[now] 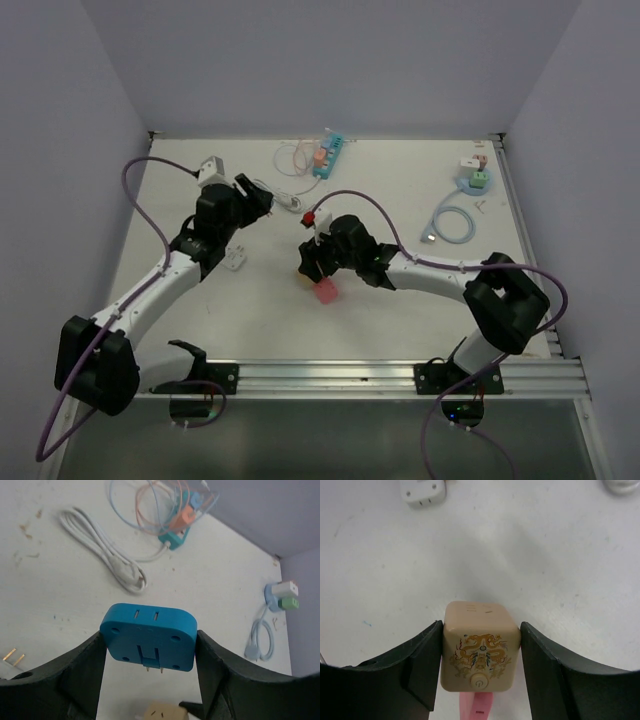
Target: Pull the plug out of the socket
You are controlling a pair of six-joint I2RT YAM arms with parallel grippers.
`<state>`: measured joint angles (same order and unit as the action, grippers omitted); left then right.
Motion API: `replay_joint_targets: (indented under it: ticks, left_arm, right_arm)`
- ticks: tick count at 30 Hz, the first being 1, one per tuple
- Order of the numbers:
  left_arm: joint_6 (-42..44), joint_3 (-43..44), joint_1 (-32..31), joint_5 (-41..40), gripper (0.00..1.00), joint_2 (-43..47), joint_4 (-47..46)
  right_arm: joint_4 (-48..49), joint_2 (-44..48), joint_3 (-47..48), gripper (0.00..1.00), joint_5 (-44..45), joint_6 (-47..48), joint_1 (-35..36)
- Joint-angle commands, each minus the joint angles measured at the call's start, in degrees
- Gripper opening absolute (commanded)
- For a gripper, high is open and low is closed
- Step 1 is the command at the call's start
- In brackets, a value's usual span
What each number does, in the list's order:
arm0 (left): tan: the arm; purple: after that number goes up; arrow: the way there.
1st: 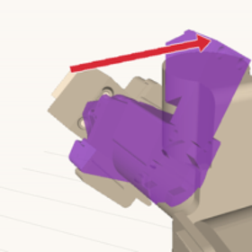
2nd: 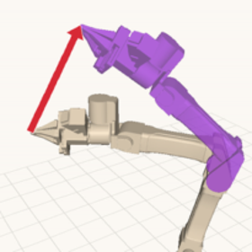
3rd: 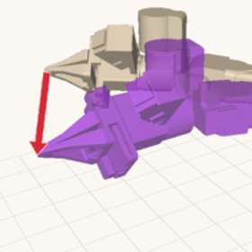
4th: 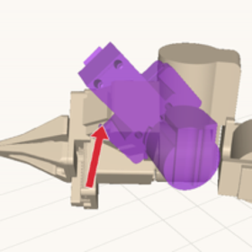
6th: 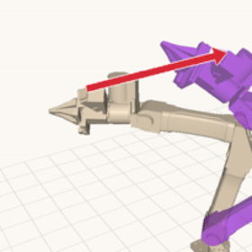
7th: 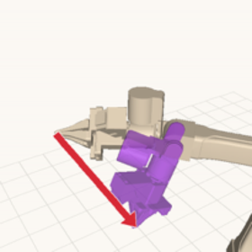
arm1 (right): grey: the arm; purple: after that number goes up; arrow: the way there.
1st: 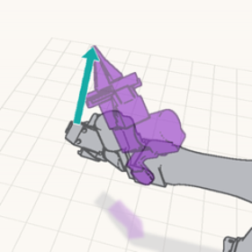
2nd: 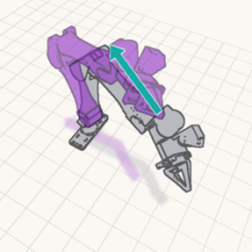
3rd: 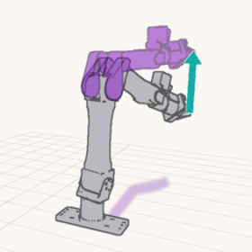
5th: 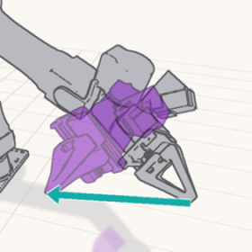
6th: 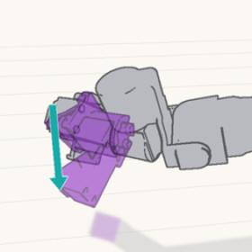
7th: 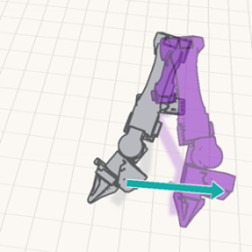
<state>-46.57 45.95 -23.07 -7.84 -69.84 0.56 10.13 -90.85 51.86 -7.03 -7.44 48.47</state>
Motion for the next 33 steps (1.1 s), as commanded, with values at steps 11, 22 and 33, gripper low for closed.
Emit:
replay_joint_targets:
  ticks: [11, 22, 33]
  left_arm:
    - [8.6, 8.8, 4.8, -10.0, 0.04, 0.8, 7.4]
    - [16.2, 19.1, 6.6, -19.1, 0.22, -21.4, 27.1]
    - [20.5, 26.9, 12.4, -15.1, 0.45, -36.7, 31.4]
  right_arm:
    - [-3.5, 2.7, -1.8, 0.00, -0.8, -0.9, 0.6]
    - [-3.5, 2.6, -2.2, 0.00, 3.0, -2.8, 0.4]
    - [-4.2, 0.9, -1.7, 0.00, 6.5, -4.1, 0.2]
